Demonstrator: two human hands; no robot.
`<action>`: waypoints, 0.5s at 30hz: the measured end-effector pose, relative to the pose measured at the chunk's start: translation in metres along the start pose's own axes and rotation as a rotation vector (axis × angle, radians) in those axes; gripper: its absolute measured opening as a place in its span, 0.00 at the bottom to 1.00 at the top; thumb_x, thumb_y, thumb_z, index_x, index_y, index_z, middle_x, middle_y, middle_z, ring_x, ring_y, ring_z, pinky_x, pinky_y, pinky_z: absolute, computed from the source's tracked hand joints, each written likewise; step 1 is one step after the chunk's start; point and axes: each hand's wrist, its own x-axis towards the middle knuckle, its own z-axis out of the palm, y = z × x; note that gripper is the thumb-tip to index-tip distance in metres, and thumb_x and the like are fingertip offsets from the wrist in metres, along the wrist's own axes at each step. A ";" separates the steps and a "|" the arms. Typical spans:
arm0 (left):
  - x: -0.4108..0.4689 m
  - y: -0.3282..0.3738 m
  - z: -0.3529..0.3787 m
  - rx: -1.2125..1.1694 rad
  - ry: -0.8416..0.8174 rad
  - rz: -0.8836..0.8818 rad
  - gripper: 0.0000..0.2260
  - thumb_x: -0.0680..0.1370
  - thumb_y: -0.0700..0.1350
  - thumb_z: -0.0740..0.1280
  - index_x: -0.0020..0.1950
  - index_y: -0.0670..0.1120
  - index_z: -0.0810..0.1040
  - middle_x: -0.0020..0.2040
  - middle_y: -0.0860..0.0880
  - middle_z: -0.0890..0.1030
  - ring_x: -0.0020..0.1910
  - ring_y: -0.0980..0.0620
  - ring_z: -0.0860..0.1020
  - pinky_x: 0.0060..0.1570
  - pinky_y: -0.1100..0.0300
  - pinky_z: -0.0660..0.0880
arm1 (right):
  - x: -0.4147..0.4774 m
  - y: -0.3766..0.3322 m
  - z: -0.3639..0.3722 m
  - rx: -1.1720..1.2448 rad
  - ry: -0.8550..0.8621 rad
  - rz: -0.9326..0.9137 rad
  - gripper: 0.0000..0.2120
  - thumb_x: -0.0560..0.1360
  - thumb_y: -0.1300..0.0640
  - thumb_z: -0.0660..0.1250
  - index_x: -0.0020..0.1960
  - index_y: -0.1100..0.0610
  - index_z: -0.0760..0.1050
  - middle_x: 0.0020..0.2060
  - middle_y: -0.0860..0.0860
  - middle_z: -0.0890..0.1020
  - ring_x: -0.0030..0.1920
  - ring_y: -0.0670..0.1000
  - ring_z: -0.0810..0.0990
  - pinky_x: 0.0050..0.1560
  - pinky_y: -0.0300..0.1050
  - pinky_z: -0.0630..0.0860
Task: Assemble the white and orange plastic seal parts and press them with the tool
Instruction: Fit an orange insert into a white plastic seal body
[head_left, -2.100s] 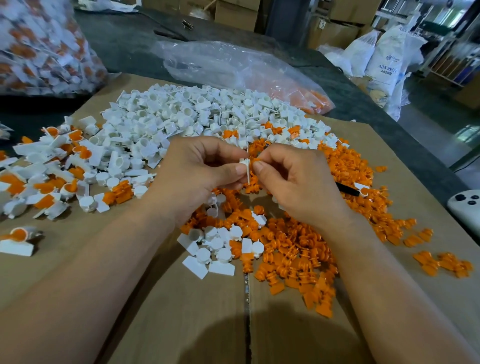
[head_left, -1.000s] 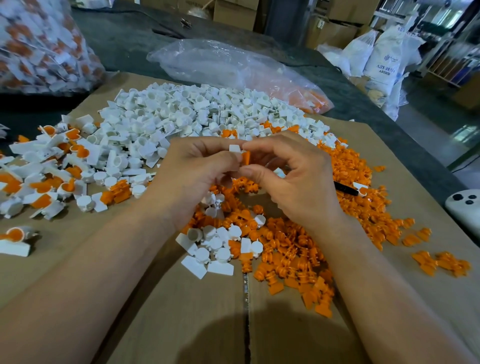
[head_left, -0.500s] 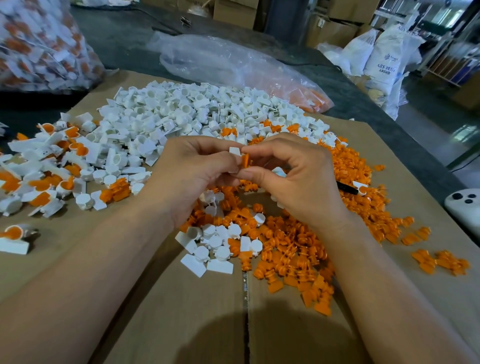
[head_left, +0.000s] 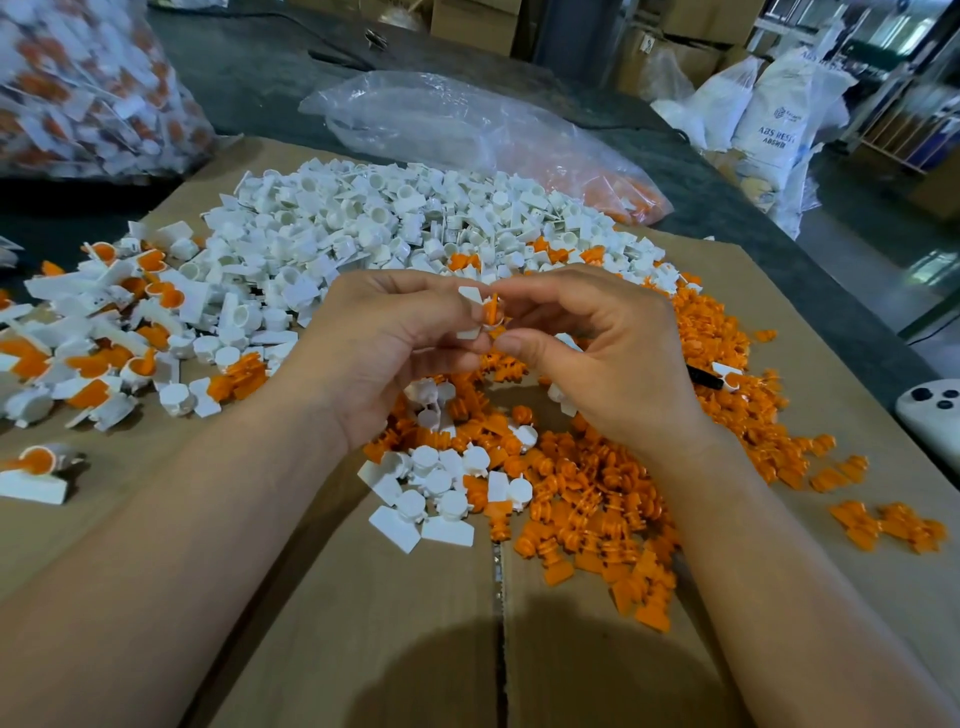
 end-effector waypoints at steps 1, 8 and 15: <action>0.000 0.000 0.000 0.005 0.006 -0.004 0.09 0.69 0.31 0.68 0.32 0.42 0.82 0.28 0.46 0.81 0.25 0.54 0.78 0.26 0.67 0.75 | 0.000 0.000 -0.001 0.000 -0.006 0.010 0.20 0.68 0.63 0.71 0.56 0.49 0.72 0.42 0.42 0.78 0.43 0.46 0.79 0.45 0.36 0.77; 0.000 0.001 -0.001 0.045 0.021 -0.017 0.07 0.69 0.33 0.69 0.35 0.43 0.82 0.29 0.48 0.80 0.26 0.54 0.78 0.26 0.67 0.74 | -0.001 0.001 0.001 -0.002 -0.005 0.008 0.20 0.67 0.62 0.72 0.55 0.46 0.73 0.41 0.47 0.79 0.42 0.47 0.80 0.44 0.39 0.78; 0.000 0.001 -0.001 0.058 0.019 -0.020 0.06 0.69 0.32 0.69 0.35 0.42 0.81 0.27 0.48 0.79 0.26 0.54 0.77 0.25 0.67 0.73 | -0.001 0.001 0.003 0.000 0.006 -0.012 0.20 0.67 0.60 0.72 0.56 0.49 0.72 0.41 0.43 0.78 0.42 0.45 0.79 0.44 0.38 0.78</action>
